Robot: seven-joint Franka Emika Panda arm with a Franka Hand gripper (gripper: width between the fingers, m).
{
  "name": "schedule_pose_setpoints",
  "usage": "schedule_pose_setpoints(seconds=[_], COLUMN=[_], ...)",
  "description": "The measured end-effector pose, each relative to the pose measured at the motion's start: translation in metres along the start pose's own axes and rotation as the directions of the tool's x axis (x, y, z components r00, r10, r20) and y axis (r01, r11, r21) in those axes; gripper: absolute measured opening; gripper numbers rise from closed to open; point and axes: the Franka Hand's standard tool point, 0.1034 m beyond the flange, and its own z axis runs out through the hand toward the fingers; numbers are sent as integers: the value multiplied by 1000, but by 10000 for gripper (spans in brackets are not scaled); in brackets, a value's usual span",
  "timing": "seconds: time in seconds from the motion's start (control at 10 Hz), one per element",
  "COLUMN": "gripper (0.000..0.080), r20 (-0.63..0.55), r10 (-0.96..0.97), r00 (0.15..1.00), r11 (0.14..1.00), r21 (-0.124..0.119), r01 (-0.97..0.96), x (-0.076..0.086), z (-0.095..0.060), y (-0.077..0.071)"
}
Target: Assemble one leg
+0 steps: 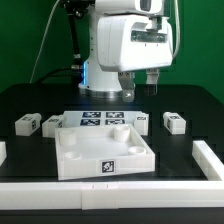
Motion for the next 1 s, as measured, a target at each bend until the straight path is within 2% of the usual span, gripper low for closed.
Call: schedule_pose_setpoints(seconds=[0.1,0.7,0.8,1.0], gripper=[650,650,650,650], r20=[-4,-3,-4,-7], r10=[-2,-2,-40,-167], r00=[1000,1000,999,986], r11=[1000,1000,999,986], r21=[-5,-4,-7,-22], r01=[2,2,40,167], x=[0,0,-3,-25], z=[0,1,1,7], y=[1,0,0,-6])
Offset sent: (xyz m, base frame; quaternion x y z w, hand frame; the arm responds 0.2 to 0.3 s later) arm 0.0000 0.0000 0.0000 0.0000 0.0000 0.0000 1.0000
